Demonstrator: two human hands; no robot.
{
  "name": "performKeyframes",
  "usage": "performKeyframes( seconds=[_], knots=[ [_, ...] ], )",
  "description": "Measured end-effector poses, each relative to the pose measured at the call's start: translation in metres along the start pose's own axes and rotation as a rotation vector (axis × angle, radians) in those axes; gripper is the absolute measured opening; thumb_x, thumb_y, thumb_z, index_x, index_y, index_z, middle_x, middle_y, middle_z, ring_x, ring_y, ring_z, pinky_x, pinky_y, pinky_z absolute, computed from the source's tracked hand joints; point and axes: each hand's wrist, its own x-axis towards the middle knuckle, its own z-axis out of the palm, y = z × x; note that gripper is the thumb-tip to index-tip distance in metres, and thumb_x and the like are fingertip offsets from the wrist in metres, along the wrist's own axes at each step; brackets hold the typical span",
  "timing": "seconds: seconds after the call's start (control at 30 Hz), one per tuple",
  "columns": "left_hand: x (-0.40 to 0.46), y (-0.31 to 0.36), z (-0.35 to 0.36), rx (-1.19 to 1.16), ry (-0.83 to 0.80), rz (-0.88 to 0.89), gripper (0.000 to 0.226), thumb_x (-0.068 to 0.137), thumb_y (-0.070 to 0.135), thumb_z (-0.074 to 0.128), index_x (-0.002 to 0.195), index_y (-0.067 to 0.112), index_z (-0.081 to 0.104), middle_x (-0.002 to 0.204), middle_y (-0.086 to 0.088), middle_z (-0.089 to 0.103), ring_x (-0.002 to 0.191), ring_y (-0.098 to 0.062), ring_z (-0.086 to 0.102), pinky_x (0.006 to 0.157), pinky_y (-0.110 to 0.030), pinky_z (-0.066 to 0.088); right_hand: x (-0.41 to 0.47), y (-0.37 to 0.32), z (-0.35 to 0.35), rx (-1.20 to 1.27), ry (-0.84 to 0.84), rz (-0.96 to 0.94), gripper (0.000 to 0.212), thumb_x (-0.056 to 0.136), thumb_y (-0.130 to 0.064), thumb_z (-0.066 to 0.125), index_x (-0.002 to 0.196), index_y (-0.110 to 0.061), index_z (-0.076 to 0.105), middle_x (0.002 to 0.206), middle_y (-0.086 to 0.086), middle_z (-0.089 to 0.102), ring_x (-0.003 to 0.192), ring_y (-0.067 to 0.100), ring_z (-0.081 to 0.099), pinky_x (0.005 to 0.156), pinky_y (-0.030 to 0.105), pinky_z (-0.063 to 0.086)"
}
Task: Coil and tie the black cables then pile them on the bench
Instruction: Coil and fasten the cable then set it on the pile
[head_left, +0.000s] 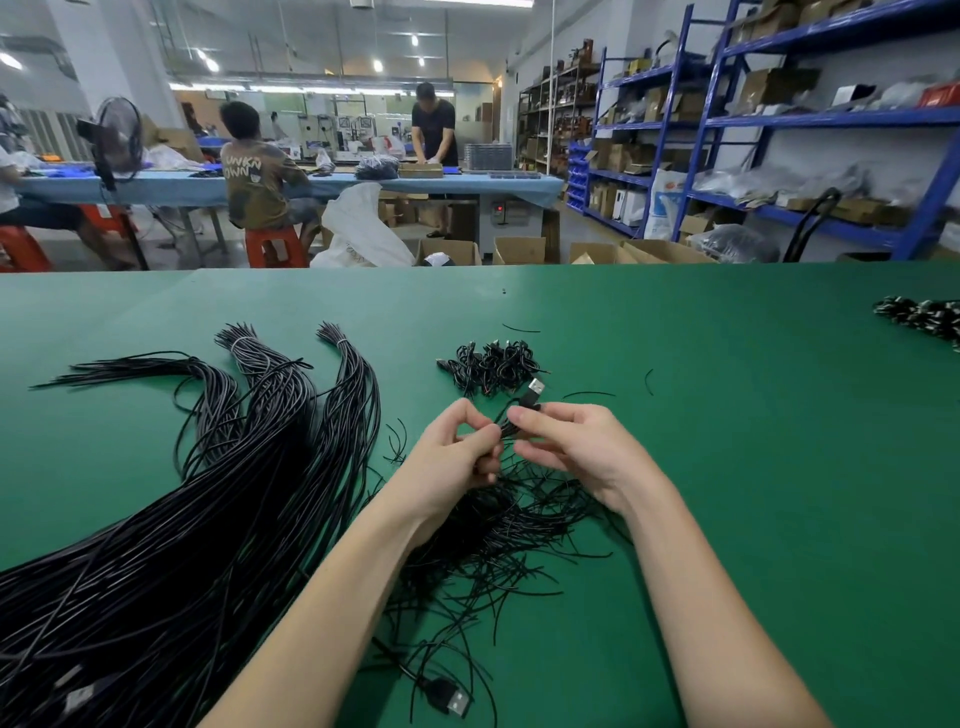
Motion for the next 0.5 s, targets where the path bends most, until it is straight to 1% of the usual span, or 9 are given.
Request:
performKeyframes(
  seconds=[0.03,0.07,0.1,0.13,0.17,0.27,0.37,0.43,0.5],
  knots=[
    [0.001,-0.001,-0.004,-0.067,0.029,-0.018,0.018,0.1,0.005,0.055,0.085,0.011,0.047,0.069,-0.002,0.055,0.057,-0.011,0.046,0.062,-0.026,0.045,-0.003,0.0,-0.004,-0.152,-0.025,0.015,0.043,0.069,-0.032,0.091,0.104,-0.01,0.077,0.093,0.004,0.08,0.076,0.009,0.074,0.066,0.017,0.057],
    [0.002,-0.001,-0.007,-0.144,0.057,-0.042,0.019,0.1,0.005,0.056,0.084,0.011,0.047,0.07,-0.003,0.055,0.056,-0.011,0.047,0.061,-0.026,0.046,-0.004,0.0,-0.007,-0.387,-0.035,0.021,0.039,0.071,-0.036,0.091,0.103,-0.017,0.079,0.092,0.0,0.08,0.074,0.006,0.072,0.064,0.018,0.054],
    [0.003,-0.002,-0.01,-0.221,0.081,-0.064,0.02,0.099,0.004,0.056,0.082,0.011,0.048,0.071,-0.005,0.055,0.056,-0.011,0.048,0.06,-0.025,0.048,-0.005,0.002,-0.009,-0.632,-0.041,0.023,0.031,0.072,-0.039,0.091,0.098,-0.026,0.08,0.089,-0.005,0.08,0.073,0.003,0.071,0.065,0.018,0.052],
    [0.004,-0.003,-0.012,-0.291,0.1,-0.085,0.02,0.098,0.004,0.057,0.081,0.011,0.049,0.071,-0.006,0.055,0.056,-0.011,0.05,0.059,-0.025,0.05,-0.005,0.004,-0.009,-0.827,-0.057,0.028,0.025,0.071,-0.04,0.091,0.093,-0.031,0.081,0.088,-0.011,0.079,0.076,0.0,0.07,0.069,0.018,0.052],
    [0.004,-0.003,-0.014,-0.35,0.116,-0.108,0.02,0.098,0.004,0.058,0.081,0.011,0.05,0.071,-0.006,0.057,0.057,-0.011,0.051,0.059,-0.024,0.051,-0.005,0.006,-0.008,-0.944,-0.081,0.039,0.022,0.071,-0.04,0.091,0.09,-0.034,0.081,0.087,-0.015,0.077,0.081,-0.001,0.07,0.075,0.02,0.052],
    [0.004,-0.004,-0.015,-0.461,0.144,-0.177,0.013,0.096,0.004,0.061,0.085,0.01,0.055,0.073,-0.006,0.065,0.06,-0.011,0.059,0.062,-0.023,0.057,-0.006,0.009,0.005,-1.031,-0.108,0.032,0.013,0.074,-0.035,0.091,0.083,-0.034,0.082,0.086,-0.015,0.076,0.086,0.002,0.069,0.085,0.025,0.055],
    [0.003,-0.002,-0.015,-0.574,0.165,-0.24,0.004,0.094,0.006,0.065,0.094,0.007,0.061,0.08,-0.009,0.072,0.063,-0.012,0.067,0.063,-0.024,0.06,-0.009,0.004,0.004,-1.049,-0.067,-0.007,0.009,0.075,-0.034,0.09,0.077,-0.034,0.082,0.081,-0.016,0.075,0.085,0.003,0.069,0.087,0.03,0.057],
    [0.002,0.0,-0.016,-0.67,0.186,-0.274,0.013,0.092,0.006,0.067,0.103,0.002,0.063,0.084,-0.011,0.073,0.065,-0.013,0.069,0.062,-0.025,0.061,-0.011,-0.001,0.002,-1.06,-0.03,-0.032,0.008,0.074,-0.036,0.089,0.076,-0.035,0.081,0.076,-0.018,0.074,0.082,0.001,0.068,0.084,0.03,0.058],
    [0.001,0.001,-0.016,-0.722,0.194,-0.304,0.019,0.089,0.005,0.07,0.106,-0.002,0.064,0.086,-0.012,0.073,0.066,-0.014,0.07,0.062,-0.025,0.061,-0.013,-0.004,0.0,-1.066,-0.005,-0.062,0.008,0.075,-0.036,0.089,0.073,-0.035,0.081,0.071,-0.019,0.072,0.078,0.0,0.067,0.08,0.029,0.058]
  ],
)
